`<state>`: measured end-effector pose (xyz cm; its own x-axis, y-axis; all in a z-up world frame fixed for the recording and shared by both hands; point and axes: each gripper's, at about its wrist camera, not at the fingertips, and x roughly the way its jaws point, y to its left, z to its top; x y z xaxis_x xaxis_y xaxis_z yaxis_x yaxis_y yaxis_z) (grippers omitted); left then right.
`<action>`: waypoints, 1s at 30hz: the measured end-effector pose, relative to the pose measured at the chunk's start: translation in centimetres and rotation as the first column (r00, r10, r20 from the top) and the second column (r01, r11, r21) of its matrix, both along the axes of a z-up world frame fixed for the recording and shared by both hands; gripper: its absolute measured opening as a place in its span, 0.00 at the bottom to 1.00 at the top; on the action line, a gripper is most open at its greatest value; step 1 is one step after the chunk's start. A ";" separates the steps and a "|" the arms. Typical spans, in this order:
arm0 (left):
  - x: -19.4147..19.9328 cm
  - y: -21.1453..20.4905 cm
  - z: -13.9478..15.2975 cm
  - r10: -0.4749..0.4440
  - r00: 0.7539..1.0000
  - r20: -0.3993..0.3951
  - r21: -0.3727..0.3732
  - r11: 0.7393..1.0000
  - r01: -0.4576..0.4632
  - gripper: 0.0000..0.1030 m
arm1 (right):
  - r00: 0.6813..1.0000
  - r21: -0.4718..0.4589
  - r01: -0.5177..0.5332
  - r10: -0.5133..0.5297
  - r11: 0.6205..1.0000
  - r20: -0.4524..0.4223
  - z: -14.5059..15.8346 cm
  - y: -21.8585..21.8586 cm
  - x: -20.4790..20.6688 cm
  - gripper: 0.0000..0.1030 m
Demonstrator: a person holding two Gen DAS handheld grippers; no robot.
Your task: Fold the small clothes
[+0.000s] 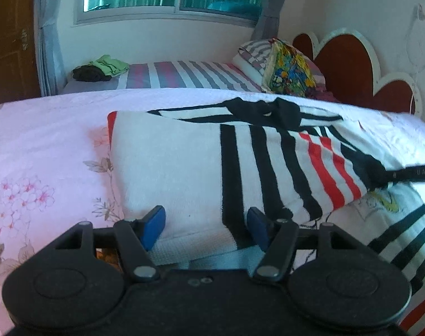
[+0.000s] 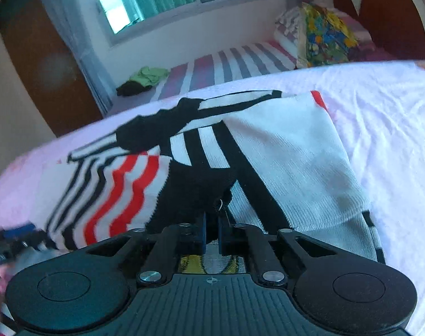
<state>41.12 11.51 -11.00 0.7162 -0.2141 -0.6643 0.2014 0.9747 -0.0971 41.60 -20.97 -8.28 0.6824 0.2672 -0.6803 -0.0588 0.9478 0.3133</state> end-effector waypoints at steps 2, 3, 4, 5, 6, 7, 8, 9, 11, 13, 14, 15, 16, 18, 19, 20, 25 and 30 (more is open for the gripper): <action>0.2 0.2 0.8 0.004 1.000 0.007 -0.019 1.000 -0.004 0.66 | 0.996 -0.038 0.062 -0.060 0.997 0.069 1.4 0.1 0.0 0.22; 0.3 0.4 1.2 0.005 1.000 0.027 -0.023 1.000 -0.004 0.71 | 0.994 -0.039 0.060 -0.056 0.997 0.092 1.9 0.2 0.1 0.22; 0.7 0.5 1.6 0.007 0.999 0.052 -0.016 1.000 -0.006 0.72 | 0.995 -0.036 0.037 -0.033 0.999 0.096 2.3 0.7 0.6 0.22; 1.3 0.6 1.9 0.010 0.998 0.062 -0.008 1.000 -0.010 0.72 | 0.995 -0.044 0.016 -0.011 0.999 0.094 2.4 1.3 1.2 0.22; 2.4 0.7 2.1 0.014 0.998 0.063 -0.005 1.000 -0.014 0.72 | 0.995 -0.064 0.002 0.004 0.998 0.096 2.4 1.9 1.8 0.22; 3.4 0.9 2.4 0.017 0.998 0.063 -0.014 1.000 -0.016 0.70 | 0.995 -0.071 -0.023 0.030 0.997 0.099 2.4 2.6 2.5 0.22; 4.4 1.2 2.5 0.011 0.998 0.061 -0.033 0.999 -0.009 0.68 | 0.993 -0.066 -0.052 0.059 0.996 0.106 2.3 3.2 3.0 0.22; 5.4 1.4 2.6 0.010 0.998 0.062 -0.049 0.999 -0.007 0.65 | 0.991 -0.065 -0.072 0.079 0.995 0.110 2.1 3.8 3.7 0.22; 7.1 1.7 2.3 0.028 0.998 0.054 -0.057 0.998 -0.024 0.64 | 0.986 -0.066 -0.136 0.142 0.988 0.090 1.5 5.6 5.5 0.22; 9.0 2.0 1.6 0.032 0.999 0.028 -0.058 0.998 -0.031 0.65 | 0.976 -0.058 -0.201 0.205 0.978 0.071 0.9 7.4 7.1 0.20; 9.9 2.2 1.1 0.031 0.999 0.011 -0.050 0.998 -0.031 0.66 | 0.972 -0.051 -0.228 0.231 0.972 0.051 0.4 8.3 8.0 0.19; 10.8 2.3 0.6 0.035 0.999 -0.011 -0.043 0.998 -0.035 0.66 | 0.969 -0.061 -0.242 0.244 0.968 0.040 -0.2 9.0 8.7 0.19; 11.6 2.7 0.1 0.046 0.998 -0.032 -0.043 0.998 -0.048 0.66 | 0.968 -0.080 -0.245 0.248 0.966 0.030 -0.8 9.8 9.3 0.19; 12.4 3.8 -0.7 0.065 0.997 -0.043 -0.067 0.995 -0.068 0.66 | 0.970 -0.111 -0.233 0.239 0.966 0.043 -1.7 10.6 9.9 0.19; 12.7 4.2 -0.8 0.065 0.997 -0.043 -0.083 0.994 -0.068 0.66 | 0.970 -0.126 -0.230 0.238 0.965 0.051 -1.9 10.9 10.0 0.19; 12.8 4.2 -0.7 0.060 0.997 -0.046 -0.083 0.995 -0.063 0.66 | 0.969 -0.138 -0.230 0.239 0.963 0.054 -2.0 11.2 9.9 0.19; 12.4 3.6 -0.6 0.040 0.999 -0.031 -0.021 0.999 -0.040 0.65 | 0.971 -0.141 -0.220 0.231 0.965 0.068 -1.5 11.5 9.7 0.19; 10.9 -0.6 1.1 -0.035 0.999 0.033 0.045 0.998 0.033 0.68 | 0.952 -0.096 -0.277 0.287 0.956 0.105 -0.4 14.1 9.6 0.19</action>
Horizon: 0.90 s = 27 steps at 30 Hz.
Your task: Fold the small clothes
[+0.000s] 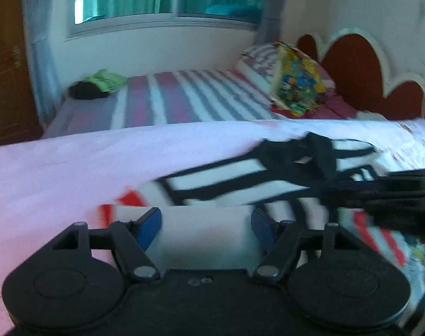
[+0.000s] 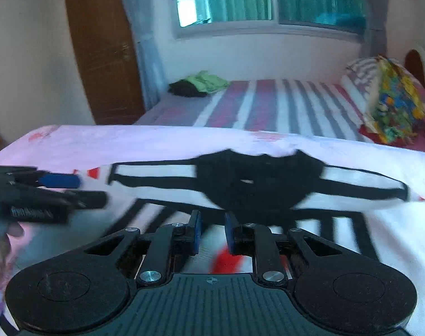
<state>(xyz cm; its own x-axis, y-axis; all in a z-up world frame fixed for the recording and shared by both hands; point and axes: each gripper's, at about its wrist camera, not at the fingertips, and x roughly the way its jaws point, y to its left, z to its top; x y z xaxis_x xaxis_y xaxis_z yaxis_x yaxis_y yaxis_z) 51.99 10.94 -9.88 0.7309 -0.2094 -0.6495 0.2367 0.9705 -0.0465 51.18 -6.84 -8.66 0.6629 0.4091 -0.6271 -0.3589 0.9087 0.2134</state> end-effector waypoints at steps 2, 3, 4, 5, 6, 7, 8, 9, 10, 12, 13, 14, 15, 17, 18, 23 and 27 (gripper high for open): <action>0.2 -1.1 -0.3 -0.012 1.000 0.004 0.004 1.000 0.012 0.73 | 1.000 0.014 -0.018 0.019 1.000 -0.014 -0.3 1.1 0.3 0.19; 0.5 -1.0 -0.6 -0.001 1.000 -0.001 0.016 1.000 0.001 0.72 | 0.999 0.014 -0.021 0.022 1.000 -0.030 -0.7 1.5 0.5 0.18; 1.1 -0.6 -1.1 0.011 1.000 -0.014 0.027 1.000 -0.011 0.72 | 0.999 0.013 -0.026 0.027 1.000 -0.046 -1.1 1.5 0.7 0.18; 1.7 0.2 -1.6 0.037 0.999 -0.030 0.038 0.999 -0.036 0.74 | 0.998 0.004 -0.020 0.020 1.000 -0.051 -1.4 1.2 0.7 0.18; 2.2 1.4 -2.2 0.072 0.996 -0.050 0.044 0.997 -0.070 0.74 | 0.999 -0.008 -0.005 0.005 1.000 -0.046 -1.4 0.5 0.6 0.18; 2.2 2.5 -2.4 0.064 0.997 -0.048 0.019 0.998 -0.064 0.75 | 0.999 -0.037 0.029 -0.031 0.999 -0.041 -1.2 -0.5 0.3 0.18; 2.1 3.3 -2.3 0.055 0.997 -0.057 0.018 0.998 -0.054 0.75 | 0.996 -0.073 0.072 -0.075 0.995 -0.041 -1.3 -1.7 -0.3 0.18; 1.8 3.2 -2.3 0.043 0.997 -0.059 0.045 0.998 -0.040 0.75 | 0.990 -0.105 0.132 -0.138 0.986 -0.043 -1.3 -3.5 -0.9 0.18; 1.5 2.9 -2.2 0.033 0.998 -0.056 0.074 0.997 -0.029 0.76 | 0.981 -0.109 0.179 -0.185 0.978 -0.057 -1.4 -5.4 -1.7 0.18; 1.1 2.8 -2.4 0.046 0.998 -0.038 0.071 0.997 -0.043 0.76 | 0.972 -0.034 0.213 -0.215 0.976 -0.091 -1.7 -8.1 -2.7 0.12; 1.1 2.7 -2.6 0.053 0.998 -0.027 0.068 0.996 -0.051 0.77 | 0.973 -0.020 0.213 -0.214 0.977 -0.092 -1.8 -8.7 -2.9 0.12; 1.0 2.5 -2.7 0.059 0.998 -0.021 0.069 0.996 -0.057 0.77 | 0.974 -0.024 0.206 -0.207 0.978 -0.088 -1.7 -8.8 -2.9 0.12; 1.1 2.4 -2.6 0.062 0.998 -0.020 0.075 0.995 -0.061 0.77 | 0.974 -0.018 0.204 -0.205 0.979 -0.094 -1.7 -8.9 -2.8 0.12; 0.9 1.7 -2.3 0.061 0.998 -0.023 0.118 0.991 -0.058 0.77 | 0.974 -0.009 0.205 -0.205 0.979 -0.098 -1.2 -9.3 -2.8 0.12; 0.6 1.3 -1.7 0.072 0.997 -0.025 0.155 0.986 -0.067 0.75 | 0.973 -0.016 0.219 -0.220 0.975 -0.075 -0.6 -9.6 -3.3 0.12; -3.5 -1.6 1.1 0.039 0.999 0.029 0.066 0.997 -0.041 0.74 | 0.984 0.016 0.178 -0.177 0.984 -0.033 1.3 -9.9 -6.4 0.12; -5.1 -6.6 0.0 -0.010 1.000 0.013 0.045 0.999 0.009 0.74 | 0.989 0.007 0.123 -0.123 0.992 -0.081 0.4 -8.5 -7.2 0.12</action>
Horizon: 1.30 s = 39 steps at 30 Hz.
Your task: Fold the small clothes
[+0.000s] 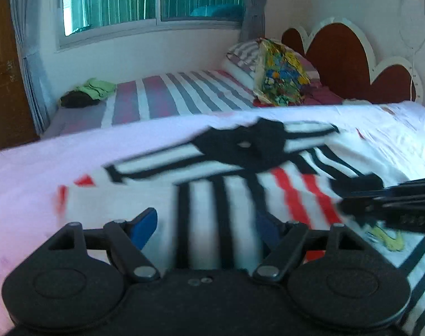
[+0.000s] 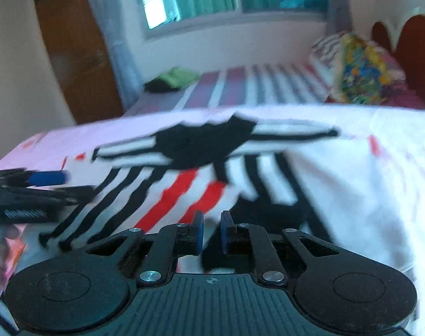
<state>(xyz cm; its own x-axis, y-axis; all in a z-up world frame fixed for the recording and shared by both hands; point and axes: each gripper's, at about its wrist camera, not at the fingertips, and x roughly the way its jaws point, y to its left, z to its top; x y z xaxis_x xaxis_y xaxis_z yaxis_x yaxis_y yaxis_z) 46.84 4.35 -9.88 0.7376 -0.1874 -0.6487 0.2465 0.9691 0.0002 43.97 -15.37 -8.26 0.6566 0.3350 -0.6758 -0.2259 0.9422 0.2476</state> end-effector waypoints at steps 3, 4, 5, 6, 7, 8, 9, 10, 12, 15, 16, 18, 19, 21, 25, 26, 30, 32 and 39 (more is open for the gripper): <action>-1.1 0.1 -2.0 0.035 0.998 -0.046 0.003 0.999 -0.035 0.77 | 0.999 -0.040 0.050 -0.050 0.998 -0.003 -0.6 -2.2 -1.0 0.12; -1.8 1.0 -2.3 0.050 0.998 -0.039 -0.023 0.998 -0.051 0.78 | 0.998 -0.039 0.066 -0.067 0.997 -0.003 -0.7 -3.5 -1.4 0.12; -2.4 1.7 -2.6 0.068 0.997 -0.041 -0.035 0.997 -0.070 0.78 | 0.997 -0.041 0.080 -0.081 0.996 -0.006 -0.8 -4.4 -1.6 0.12; -2.7 1.9 -2.6 0.081 0.996 -0.039 -0.034 0.996 -0.082 0.78 | 0.995 -0.052 0.094 -0.095 0.994 -0.012 -0.8 -5.1 -1.7 0.12; -3.0 1.8 -2.6 0.091 0.995 -0.031 -0.027 0.995 -0.092 0.78 | 0.996 -0.047 0.084 -0.085 0.995 -0.019 -0.9 -5.5 -1.7 0.12; -3.3 1.4 -2.7 0.101 0.995 -0.024 -0.011 0.995 -0.101 0.78 | 0.997 -0.031 0.075 -0.076 0.997 -0.023 -1.0 -5.8 -1.6 0.12; -3.3 0.9 -2.7 0.116 0.993 -0.021 0.009 0.993 -0.116 0.79 | 0.997 -0.019 0.071 -0.071 0.997 -0.027 -1.0 -6.1 -1.4 0.12; -3.2 0.6 -2.7 0.134 0.991 -0.024 0.018 0.991 -0.133 0.80 | 0.998 -0.016 0.065 -0.066 0.998 -0.026 -1.0 -6.2 -1.4 0.12; -3.1 0.2 -2.6 0.159 0.987 -0.030 0.027 0.987 -0.158 0.80 | 0.998 -0.015 0.053 -0.053 0.998 -0.020 -1.1 -6.4 -1.3 0.12; -3.4 -0.2 -2.4 0.179 0.983 -0.027 0.054 0.983 -0.178 0.81 | 1.000 -0.038 0.019 -0.019 0.999 0.004 -1.2 -6.3 -1.7 0.12; -3.5 -0.3 -2.3 0.187 0.982 -0.026 0.063 0.981 -0.185 0.81 | 1.000 -0.041 0.013 -0.013 0.999 0.007 -1.3 -6.4 -1.8 0.12; -3.4 -0.8 -2.3 0.203 0.979 -0.026 0.079 0.976 -0.201 0.81 | 1.000 -0.042 -0.001 0.001 0.999 0.006 -1.2 -6.5 -1.7 0.12; -3.5 -0.9 -2.3 0.210 0.977 -0.026 0.086 0.975 -0.207 0.81 | 1.000 -0.041 -0.005 0.005 0.999 0.004 -1.3 -6.5 -1.7 0.12; -3.5 -1.2 -2.1 0.220 0.975 -0.029 0.102 0.971 -0.217 0.81 | 1.000 -0.047 -0.017 0.017 0.999 0.004 -1.3 -6.5 -1.6 0.12; -3.3 -1.8 -1.9 0.227 0.974 -0.026 0.143 0.965 -0.221 0.81 | 0.999 -0.064 -0.044 0.044 0.997 0.001 -1.3 -6.4 -1.2 0.12; -3.2 -2.1 -1.9 0.228 0.973 -0.025 0.154 0.963 -0.222 0.81 | 0.999 -0.066 -0.049 0.049 0.997 -0.001 -1.3 -6.4 -1.1 0.12; -3.2 -2.6 -1.8 0.229 0.973 -0.016 0.190 0.956 -0.222 0.81 | 0.998 -0.086 -0.065 0.065 0.994 -0.001 -1.3 -6.1 -0.8 0.12; -3.3 -2.9 -1.8 0.222 0.975 -0.007 0.214 0.953 -0.216 0.82 | 0.998 -0.098 -0.069 0.069 0.993 -0.008 -1.3 -6.0 -0.7 0.12; -7.7 -2.6 0.5 0.190 0.982 0.019 0.297 0.936 -0.187 0.83 | 0.997 -0.049 -0.065 0.067 0.997 0.032 2.3 -8.6 -4.8 0.13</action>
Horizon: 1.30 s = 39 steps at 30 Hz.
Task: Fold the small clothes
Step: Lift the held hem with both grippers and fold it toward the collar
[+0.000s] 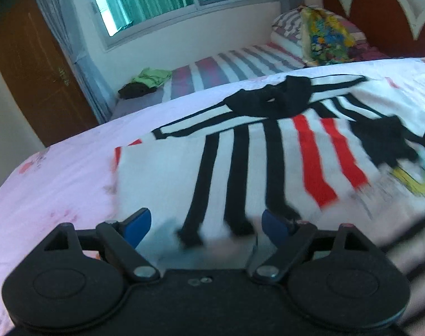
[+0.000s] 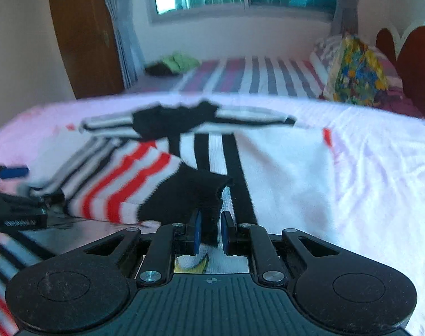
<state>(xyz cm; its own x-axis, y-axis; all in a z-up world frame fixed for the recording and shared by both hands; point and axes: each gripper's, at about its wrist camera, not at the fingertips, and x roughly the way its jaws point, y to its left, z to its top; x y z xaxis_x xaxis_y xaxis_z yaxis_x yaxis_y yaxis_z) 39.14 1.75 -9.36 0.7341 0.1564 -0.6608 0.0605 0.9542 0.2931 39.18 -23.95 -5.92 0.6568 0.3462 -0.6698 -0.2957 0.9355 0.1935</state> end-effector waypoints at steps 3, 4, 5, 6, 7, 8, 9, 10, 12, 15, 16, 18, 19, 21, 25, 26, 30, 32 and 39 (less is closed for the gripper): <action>-5.3 1.6 0.8 0.003 1.000 0.029 -0.003 1.000 -0.003 0.83 | 1.000 0.017 0.005 -0.005 1.000 0.014 1.5 -2.3 -4.5 0.67; -7.1 2.2 0.9 0.016 0.999 0.029 -0.018 1.000 -0.015 0.83 | 0.999 0.007 0.026 -0.026 1.000 0.046 2.0 -3.0 -6.3 0.77; -8.5 2.7 1.0 0.032 0.999 0.025 -0.024 0.999 -0.031 0.83 | 0.998 0.004 0.024 -0.024 1.000 0.063 2.3 -3.8 -7.9 0.78; -10.4 3.3 1.1 0.054 0.998 0.019 -0.039 0.998 -0.053 0.83 | 0.998 0.006 0.022 -0.022 1.000 0.058 2.6 -4.6 -9.5 0.78; -11.9 3.8 1.2 0.069 0.998 0.014 -0.061 0.996 -0.068 0.83 | 0.999 0.011 0.024 -0.024 1.000 0.045 2.7 -5.3 -10.8 0.78; -14.1 4.5 1.3 0.078 0.997 0.014 -0.091 0.993 -0.076 0.82 | 0.999 0.019 0.026 -0.026 0.999 0.032 2.8 -6.2 -12.7 0.78; -15.8 5.1 1.3 0.092 0.996 0.012 -0.112 0.990 -0.090 0.81 | 0.999 0.027 0.031 -0.032 0.999 0.029 2.9 -6.8 -14.2 0.78; -17.8 5.9 1.2 0.119 0.993 -0.001 -0.146 0.982 -0.118 0.78 | 0.999 0.043 0.045 -0.046 0.998 0.016 3.0 -7.6 -16.0 0.78; -21.1 7.5 1.0 0.143 0.989 -0.044 -0.251 0.956 -0.149 0.68 | 0.997 0.087 0.069 -0.066 0.994 -0.031 2.8 -8.9 -19.2 0.77; -24.9 9.4 0.6 0.149 0.982 -0.112 -0.377 0.908 -0.181 0.64 | 0.990 0.089 0.121 -0.113 0.989 -0.090 2.2 -9.7 -23.5 0.59; -25.6 9.8 0.4 0.124 0.983 -0.134 -0.432 0.885 -0.171 0.60 | 0.985 0.074 0.140 -0.132 0.987 -0.113 1.9 -9.7 -24.4 0.54; -26.2 10.3 0.1 0.072 0.985 -0.159 -0.542 0.827 -0.148 0.56 | 0.975 0.116 0.171 -0.151 0.979 -0.160 1.2 -10.0 -25.9 0.50; -26.2 10.7 -0.2 0.051 0.984 -0.168 -0.606 0.782 -0.144 0.56 | 0.969 0.159 0.191 -0.161 0.969 -0.187 0.9 -10.3 -26.3 0.50; -25.7 11.6 -1.3 0.019 0.982 -0.187 -0.731 0.665 -0.151 0.53 | 0.952 0.269 0.244 -0.176 0.932 -0.251 0.2 -11.0 -26.4 0.51; -24.6 12.9 -3.1 0.006 0.980 -0.200 -0.836 0.521 -0.174 0.52 | 0.911 0.365 0.333 -0.198 0.869 -0.362 -1.5 -12.3 -25.4 0.51; -24.4 12.9 -3.4 -0.011 0.978 -0.209 -0.848 0.500 -0.176 0.52 | 0.905 0.379 0.340 -0.190 0.861 -0.381 -1.8 -12.5 -25.2 0.51; -24.0 13.5 -4.0 -0.068 0.972 -0.225 -0.882 0.438 -0.173 0.52 | 0.908 0.443 0.328 -0.149 0.835 -0.392 -2.2 -12.6 -24.9 0.51; -24.2 13.3 -4.6 -0.099 0.970 -0.221 -0.904 0.393 -0.166 0.52 | 0.908 0.475 0.307 -0.104 0.824 -0.407 -2.6 -11.9 -25.0 0.51; -24.0 13.9 -6.4 -0.053 0.968 -0.244 -0.919 0.331 -0.213 0.19 | 0.911 0.508 0.314 -0.104 0.802 -0.399 -3.2 -12.3 -25.4 0.42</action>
<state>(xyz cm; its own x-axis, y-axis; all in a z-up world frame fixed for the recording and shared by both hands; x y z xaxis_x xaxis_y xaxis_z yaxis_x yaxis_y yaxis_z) 15.10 15.69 -15.78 0.5918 -0.6098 -0.5272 -0.1066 0.5890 -0.8010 13.78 -36.22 -9.15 0.5282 0.6035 -0.5973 0.0761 0.6669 0.7412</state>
